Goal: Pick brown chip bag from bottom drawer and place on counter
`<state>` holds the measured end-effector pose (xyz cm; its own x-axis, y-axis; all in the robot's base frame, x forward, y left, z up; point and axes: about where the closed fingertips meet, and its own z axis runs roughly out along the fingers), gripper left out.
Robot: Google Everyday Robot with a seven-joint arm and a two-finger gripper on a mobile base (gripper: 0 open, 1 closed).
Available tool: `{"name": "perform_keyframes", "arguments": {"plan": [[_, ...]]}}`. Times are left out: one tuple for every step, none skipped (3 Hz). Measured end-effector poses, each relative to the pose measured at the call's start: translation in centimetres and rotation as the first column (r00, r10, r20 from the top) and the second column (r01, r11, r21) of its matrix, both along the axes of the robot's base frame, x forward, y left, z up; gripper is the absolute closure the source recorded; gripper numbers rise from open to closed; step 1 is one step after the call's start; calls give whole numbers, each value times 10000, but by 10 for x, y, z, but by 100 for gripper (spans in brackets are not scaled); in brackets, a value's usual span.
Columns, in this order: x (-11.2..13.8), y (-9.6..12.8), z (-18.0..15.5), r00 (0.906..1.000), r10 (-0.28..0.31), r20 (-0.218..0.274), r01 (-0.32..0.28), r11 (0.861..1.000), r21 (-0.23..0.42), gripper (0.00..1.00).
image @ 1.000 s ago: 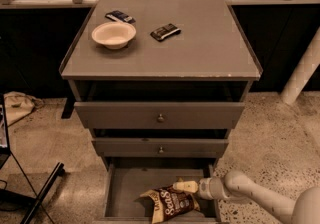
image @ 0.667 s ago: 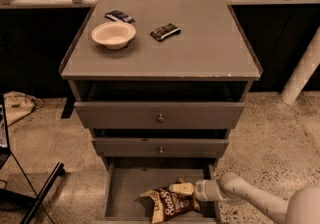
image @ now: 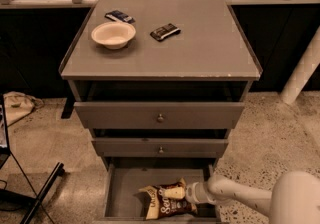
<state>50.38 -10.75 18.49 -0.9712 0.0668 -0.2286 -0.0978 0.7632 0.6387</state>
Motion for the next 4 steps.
{"name": "perform_keyframes", "arguments": {"plan": [[-13,7,-20,9994,320,-102,-331,9894,-1413,0],[-7,9,-33,9990,352,283,-283,9757,-2171,10],[-3,9,-32,9988,312,384,-221,9757,-2182,34],[-3,9,-32,9988,312,384,-221,9757,-2182,57]]}}
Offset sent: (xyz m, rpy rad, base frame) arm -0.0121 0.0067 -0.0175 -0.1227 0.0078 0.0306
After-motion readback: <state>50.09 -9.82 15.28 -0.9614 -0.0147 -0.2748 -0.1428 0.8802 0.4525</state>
